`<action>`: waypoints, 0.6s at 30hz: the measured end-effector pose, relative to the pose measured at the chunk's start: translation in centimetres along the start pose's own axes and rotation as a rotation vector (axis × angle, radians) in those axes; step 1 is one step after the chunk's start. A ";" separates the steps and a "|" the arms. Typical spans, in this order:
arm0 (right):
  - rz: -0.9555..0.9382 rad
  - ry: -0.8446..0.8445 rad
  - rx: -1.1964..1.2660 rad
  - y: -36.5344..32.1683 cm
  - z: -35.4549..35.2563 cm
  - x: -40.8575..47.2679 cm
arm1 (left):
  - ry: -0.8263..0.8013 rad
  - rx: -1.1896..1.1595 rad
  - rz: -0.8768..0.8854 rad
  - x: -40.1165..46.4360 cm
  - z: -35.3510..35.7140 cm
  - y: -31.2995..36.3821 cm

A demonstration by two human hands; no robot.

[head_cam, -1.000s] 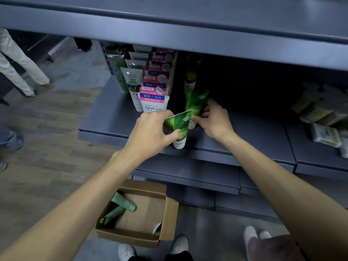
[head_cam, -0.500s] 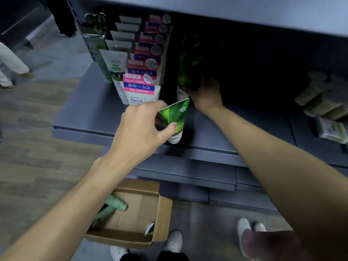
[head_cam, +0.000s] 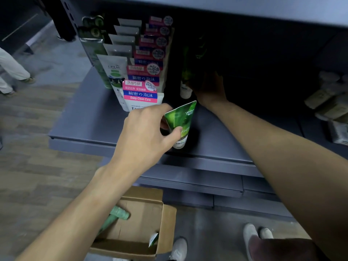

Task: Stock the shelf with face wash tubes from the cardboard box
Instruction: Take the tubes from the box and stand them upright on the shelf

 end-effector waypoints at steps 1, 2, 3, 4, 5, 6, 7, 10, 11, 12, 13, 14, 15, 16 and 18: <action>-0.002 -0.010 -0.007 0.0 -0.1 0.0 | 0.000 0.004 0.002 0.0 0.0 0.0; -0.003 -0.022 -0.016 -0.1 -0.2 -0.1 | -0.001 0.009 0.002 0.0 0.0 -0.1; -0.002 -0.027 -0.020 -0.1 -0.2 -0.1 | -0.002 0.010 0.001 0.0 0.1 -0.1; -0.003 -0.025 -0.018 0.0 -0.1 -0.1 | -0.003 0.007 -0.002 0.1 0.1 -0.1; -0.002 -0.019 -0.013 0.0 -0.1 -0.1 | -0.002 0.002 -0.006 0.1 0.2 0.0; 0.000 -0.014 -0.007 0.0 0.0 0.0 | -0.002 -0.002 -0.009 0.1 0.2 0.0; 0.001 -0.011 -0.005 0.0 0.0 0.0 | -0.003 -0.004 -0.011 0.1 0.3 0.1; -0.003 -0.026 -0.012 0.0 0.0 0.0 | -0.006 0.000 -0.010 0.3 0.4 0.3; -0.001 -0.034 -0.003 0.0 0.0 0.0 | -0.009 0.003 -0.013 0.3 0.5 0.4; 0.001 -0.039 0.012 0.0 -0.1 0.0 | -0.010 0.007 -0.016 0.3 0.6 0.5; 0.002 -0.039 0.028 0.0 -0.1 0.1 | -0.010 0.013 -0.016 0.3 0.6 0.6; 0.000 -0.041 0.034 0.0 -0.1 0.1 | -0.011 0.018 -0.016 0.3 0.7 0.7; -0.003 -0.048 0.036 0.0 -0.2 0.2 | -0.012 0.022 -0.020 0.3 0.7 0.8; -0.004 -0.051 0.035 0.0 -0.2 0.1 | -0.014 0.023 -0.027 0.4 0.7 0.8; 0.000 -0.054 0.044 0.0 -0.3 0.1 | -0.014 0.022 -0.050 0.3 0.7 0.8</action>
Point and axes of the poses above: each hand's wrist, its own x-axis towards the middle knuckle, its own z-axis out of the palm, y = z × x, the point moved 1 cm from there along x, towards the middle knuckle, and after that the axes turned 6 degrees about -x, right-handed, at the moved point
